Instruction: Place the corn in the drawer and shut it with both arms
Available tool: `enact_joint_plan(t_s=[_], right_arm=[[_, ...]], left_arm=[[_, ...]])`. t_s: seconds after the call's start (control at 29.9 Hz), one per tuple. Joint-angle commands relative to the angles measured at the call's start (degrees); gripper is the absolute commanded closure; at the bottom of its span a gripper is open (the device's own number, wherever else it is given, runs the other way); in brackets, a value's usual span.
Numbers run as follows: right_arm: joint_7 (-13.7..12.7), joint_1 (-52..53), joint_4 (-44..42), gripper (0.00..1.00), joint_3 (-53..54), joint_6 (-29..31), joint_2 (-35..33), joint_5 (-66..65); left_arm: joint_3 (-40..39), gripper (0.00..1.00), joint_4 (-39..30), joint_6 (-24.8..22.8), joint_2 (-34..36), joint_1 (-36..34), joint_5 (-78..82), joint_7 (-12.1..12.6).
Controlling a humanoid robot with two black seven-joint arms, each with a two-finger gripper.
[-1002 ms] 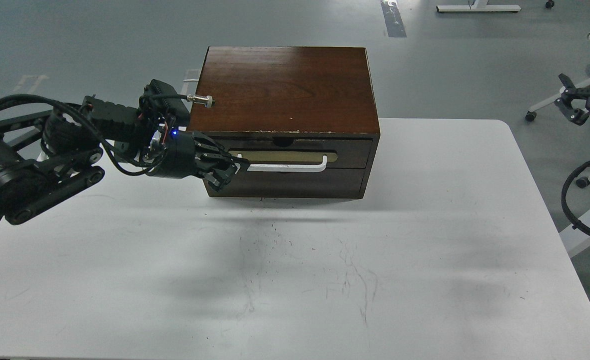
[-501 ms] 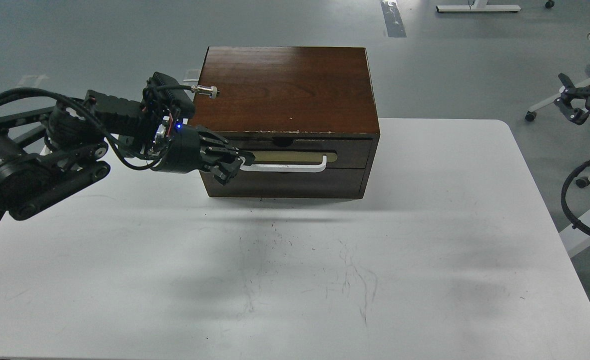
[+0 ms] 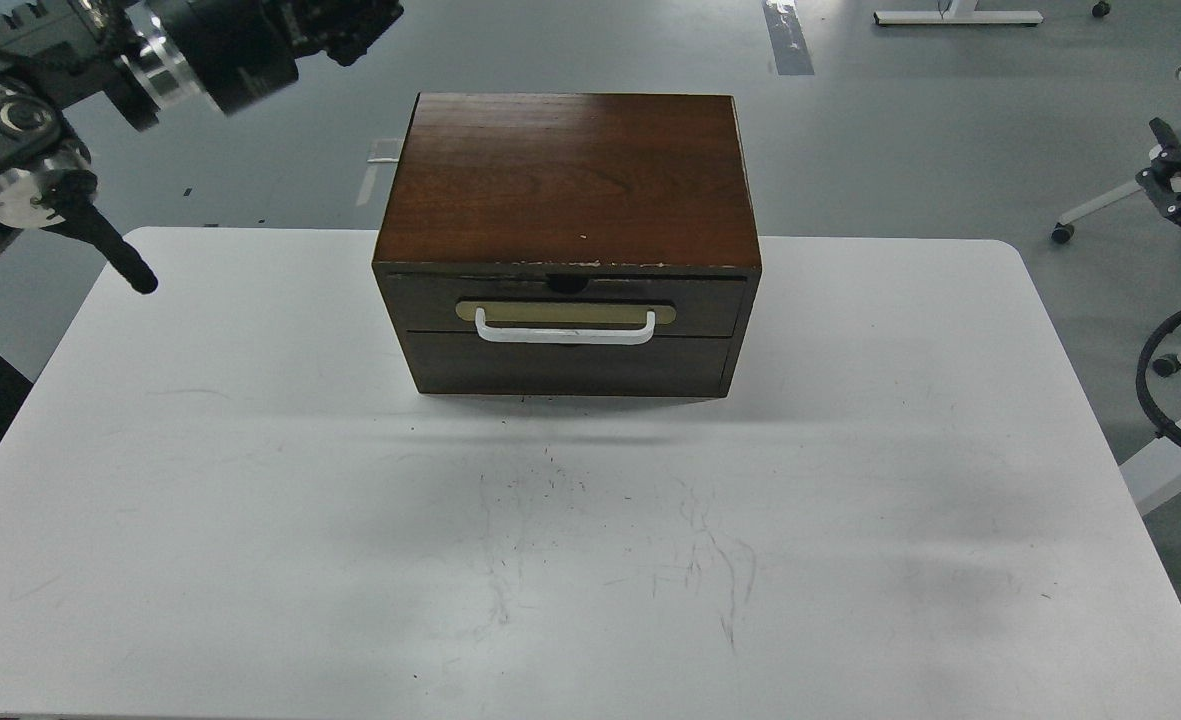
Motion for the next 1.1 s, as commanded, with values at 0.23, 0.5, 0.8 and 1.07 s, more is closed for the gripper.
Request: enact_joint_plan(t_s=[0.23,0.5,0.8,1.07], right_arm=[[0.09,0.07,-0.05,0.0,3.0,0.0,0.19,0.01],[0.0,-0.02,0.31,0.0,5.2,0.0,0.63,0.01],[-0.88,-0.02,-0.05,0.0,7.48,0.0,3.0,0.19],[-1.66,0.95,-0.05,0.0,10.65,0.0,5.2,1.5]], left_arm=[[-0.33,0.02,13.9,-2.3,-0.19,3.41,-22.51,-0.18],[-1.3,0.02,22.93,-5.0,-1.33,7.9,-38.92,0.08],[-3.05,0.02,32.28,-5.0,-5.99,10.09,-42.2,0.08],[-8.94,0.02,32.28,-5.0,-5.82,12.46,-42.55,4.3]])
